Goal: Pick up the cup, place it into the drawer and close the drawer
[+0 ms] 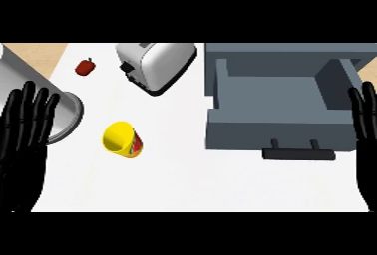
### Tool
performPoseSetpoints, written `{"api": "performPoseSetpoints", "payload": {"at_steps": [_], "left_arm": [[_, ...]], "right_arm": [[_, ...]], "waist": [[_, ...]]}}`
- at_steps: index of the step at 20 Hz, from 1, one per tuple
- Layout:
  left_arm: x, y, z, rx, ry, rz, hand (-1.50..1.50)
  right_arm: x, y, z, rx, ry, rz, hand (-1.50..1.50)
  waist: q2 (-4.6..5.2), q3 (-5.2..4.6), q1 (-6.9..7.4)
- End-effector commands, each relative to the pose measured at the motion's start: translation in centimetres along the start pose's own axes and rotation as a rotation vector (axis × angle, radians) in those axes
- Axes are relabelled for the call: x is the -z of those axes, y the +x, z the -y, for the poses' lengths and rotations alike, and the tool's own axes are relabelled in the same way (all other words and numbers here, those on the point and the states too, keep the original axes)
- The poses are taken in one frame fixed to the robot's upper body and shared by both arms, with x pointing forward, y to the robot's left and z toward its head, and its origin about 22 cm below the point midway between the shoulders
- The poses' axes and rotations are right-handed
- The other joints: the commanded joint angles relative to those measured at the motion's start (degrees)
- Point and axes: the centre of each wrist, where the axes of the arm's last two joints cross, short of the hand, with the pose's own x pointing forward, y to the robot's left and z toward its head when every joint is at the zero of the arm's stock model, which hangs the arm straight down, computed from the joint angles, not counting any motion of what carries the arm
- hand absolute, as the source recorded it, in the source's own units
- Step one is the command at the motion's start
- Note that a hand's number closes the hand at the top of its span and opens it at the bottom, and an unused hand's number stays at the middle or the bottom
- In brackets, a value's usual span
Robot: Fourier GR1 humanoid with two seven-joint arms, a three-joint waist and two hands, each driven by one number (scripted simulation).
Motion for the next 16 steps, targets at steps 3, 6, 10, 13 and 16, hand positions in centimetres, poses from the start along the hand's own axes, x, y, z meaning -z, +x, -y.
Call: {"api": "performPoseSetpoints", "payload": {"at_steps": [3,6,10,13,16], "left_arm": [[1.6,0.0,0.5,-0.093,-0.175,0.047,-1.50],[3.4,-1.4,-0.8,-0.203,-0.323,0.092,-1.50],[1.6,-5.1,0.5,-0.414,-0.301,-0.082,-1.50],[2.1,-3.7,-1.9,-0.401,-0.335,-0.086,-1.50],[2.7,-4.5,0.9,-0.395,-0.323,-0.082,-1.50]], "right_arm": [[0.6,-0.9,-0.6,0.015,0.078,-0.018,-1.50],[1.4,0.2,-1.7,0.012,0.152,-0.032,-1.50],[0.8,0.1,-2.7,0.136,0.212,-0.114,-1.50],[-0.1,0.3,-2.8,0.126,0.180,-0.096,-1.50],[0.1,-2.0,-1.8,0.148,0.178,-0.112,-1.50]], "waist": [[0.38,-1.05,-1.03],[0.65,-1.19,-1.47],[0.48,-1.11,-1.38],[0.29,-1.05,-1.09],[0.31,-1.03,-1.15]]}}
